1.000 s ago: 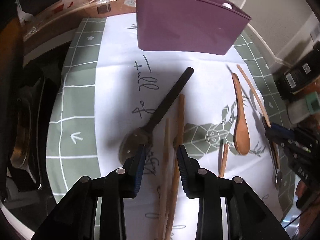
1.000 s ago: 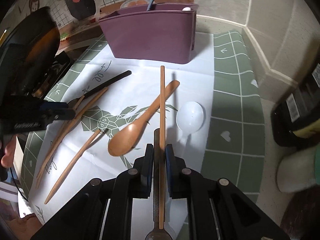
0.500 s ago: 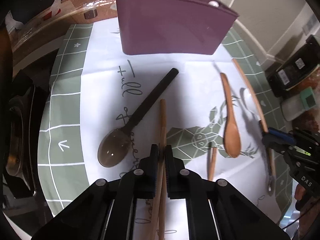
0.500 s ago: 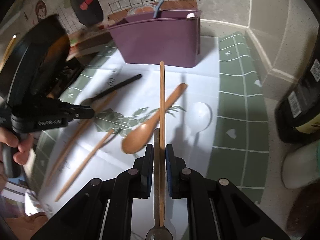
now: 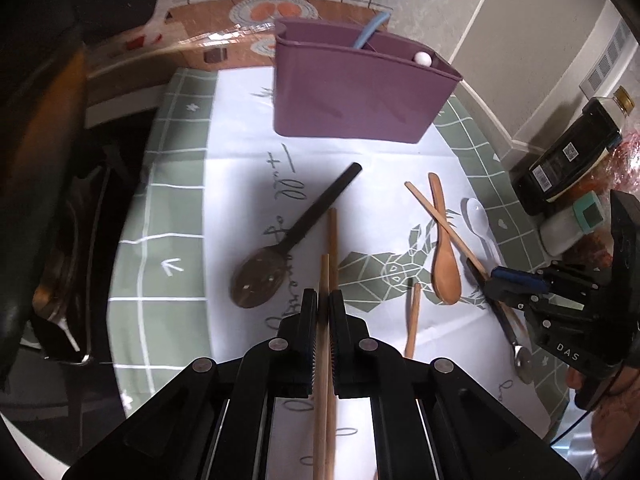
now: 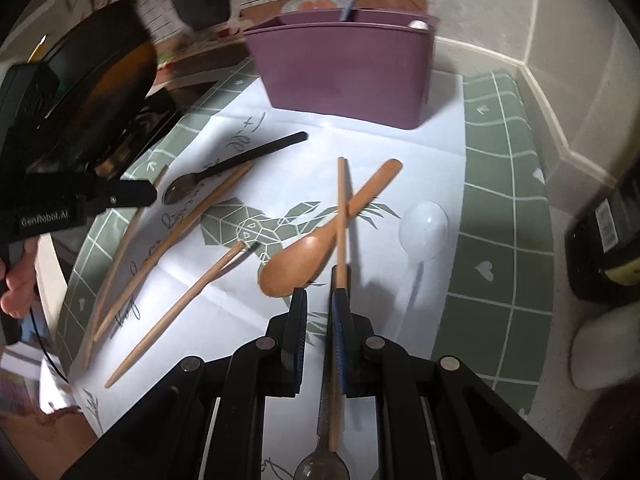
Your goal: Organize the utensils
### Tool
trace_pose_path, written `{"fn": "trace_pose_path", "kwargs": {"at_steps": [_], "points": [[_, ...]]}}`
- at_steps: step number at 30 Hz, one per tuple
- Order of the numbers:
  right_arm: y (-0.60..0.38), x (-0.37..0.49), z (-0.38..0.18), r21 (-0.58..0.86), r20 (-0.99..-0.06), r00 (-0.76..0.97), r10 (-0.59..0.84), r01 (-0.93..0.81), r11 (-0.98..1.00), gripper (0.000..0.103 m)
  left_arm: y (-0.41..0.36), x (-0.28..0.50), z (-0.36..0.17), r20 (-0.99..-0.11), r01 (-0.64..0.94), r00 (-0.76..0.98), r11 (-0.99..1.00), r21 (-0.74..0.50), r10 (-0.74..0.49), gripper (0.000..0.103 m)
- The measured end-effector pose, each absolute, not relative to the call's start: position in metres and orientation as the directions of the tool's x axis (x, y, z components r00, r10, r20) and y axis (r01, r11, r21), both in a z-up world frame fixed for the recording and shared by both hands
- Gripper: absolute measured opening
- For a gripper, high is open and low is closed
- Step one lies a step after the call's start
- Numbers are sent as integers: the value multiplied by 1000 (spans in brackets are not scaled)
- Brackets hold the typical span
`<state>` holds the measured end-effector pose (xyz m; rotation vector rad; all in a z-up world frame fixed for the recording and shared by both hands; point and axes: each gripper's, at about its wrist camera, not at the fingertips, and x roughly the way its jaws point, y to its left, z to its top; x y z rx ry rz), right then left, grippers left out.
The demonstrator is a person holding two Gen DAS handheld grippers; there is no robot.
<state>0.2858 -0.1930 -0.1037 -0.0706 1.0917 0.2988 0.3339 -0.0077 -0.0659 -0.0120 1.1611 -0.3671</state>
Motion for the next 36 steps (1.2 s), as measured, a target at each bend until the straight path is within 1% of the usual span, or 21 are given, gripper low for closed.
{"fn": "trace_pose_path", "kwargs": {"at_steps": [4,7,13,17,18,19,20,23,25,30,36], "points": [[-192,300,-104,73,-880,439,180,-250,965,12,-2,329,-61,-883,271,360,939,-211,-302,6],[-185,326,-99,60,-878,446,175,-259,964,12,-1,329,-60,-878,266,363,938,-223,-312,6],[-181,370,-115,91,-925,336,174,-248,964,13,5,324,-50,-863,261,380,934,-245,-333,6],[-179,368,-117,56,-931,336,141,-252,966,12,13,319,-42,-847,256,400,930,-262,-349,6],[-178,367,-116,61,-930,337,148,-256,965,7,15,319,-40,-843,254,406,930,-266,-352,6],[-177,365,-116,66,-929,337,154,-259,964,5,16,318,-37,-839,254,411,929,-270,-356,6],[-177,361,-114,69,-925,344,158,-259,963,5,17,317,-32,-831,256,422,927,-275,-363,6],[-175,343,-93,67,-895,409,177,-269,961,5,17,312,-13,-801,282,466,921,-268,-376,6],[-172,330,-75,48,-868,462,182,-287,957,5,16,305,5,-765,309,512,915,-261,-391,6],[-168,309,-41,47,-817,537,210,-300,953,4,13,302,36,-705,342,566,900,-271,-427,5],[-168,293,-2,22,-748,631,207,-287,958,4,3,301,64,-660,372,613,896,-242,-433,5]]}}
